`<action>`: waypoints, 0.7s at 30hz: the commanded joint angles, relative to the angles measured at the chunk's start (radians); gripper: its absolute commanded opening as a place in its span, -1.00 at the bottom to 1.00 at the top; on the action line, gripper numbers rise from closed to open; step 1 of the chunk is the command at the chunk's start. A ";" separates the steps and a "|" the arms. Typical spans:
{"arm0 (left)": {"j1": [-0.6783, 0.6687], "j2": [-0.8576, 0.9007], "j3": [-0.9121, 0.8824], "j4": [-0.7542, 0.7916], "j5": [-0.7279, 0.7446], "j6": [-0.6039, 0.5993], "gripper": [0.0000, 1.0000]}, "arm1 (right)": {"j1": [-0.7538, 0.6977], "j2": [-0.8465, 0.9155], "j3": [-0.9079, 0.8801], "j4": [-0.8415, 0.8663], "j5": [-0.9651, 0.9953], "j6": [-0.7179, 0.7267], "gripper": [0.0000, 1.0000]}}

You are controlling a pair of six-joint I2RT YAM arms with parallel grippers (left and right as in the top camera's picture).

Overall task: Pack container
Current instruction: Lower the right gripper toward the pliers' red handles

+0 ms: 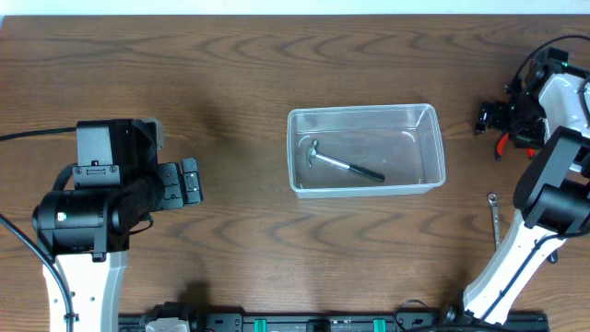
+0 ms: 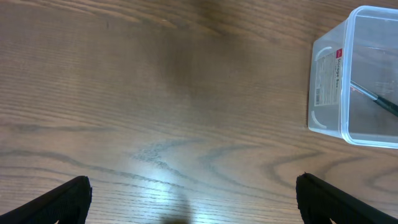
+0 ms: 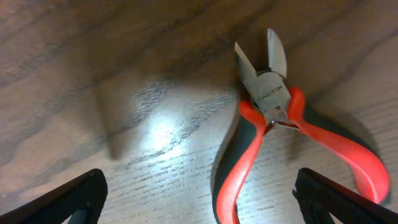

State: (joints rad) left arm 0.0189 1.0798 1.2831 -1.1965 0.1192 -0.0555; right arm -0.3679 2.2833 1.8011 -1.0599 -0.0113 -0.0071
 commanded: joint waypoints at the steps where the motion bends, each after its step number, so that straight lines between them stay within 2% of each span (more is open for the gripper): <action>1: 0.005 -0.002 0.013 0.000 -0.016 -0.009 0.96 | -0.005 0.014 0.002 0.003 -0.008 0.018 0.99; 21: 0.005 -0.002 0.013 0.000 -0.016 -0.009 0.96 | -0.005 0.030 0.001 0.017 -0.007 0.038 0.99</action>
State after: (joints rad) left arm 0.0189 1.0798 1.2831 -1.1965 0.1192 -0.0555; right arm -0.3679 2.2963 1.8008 -1.0489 -0.0116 -0.0013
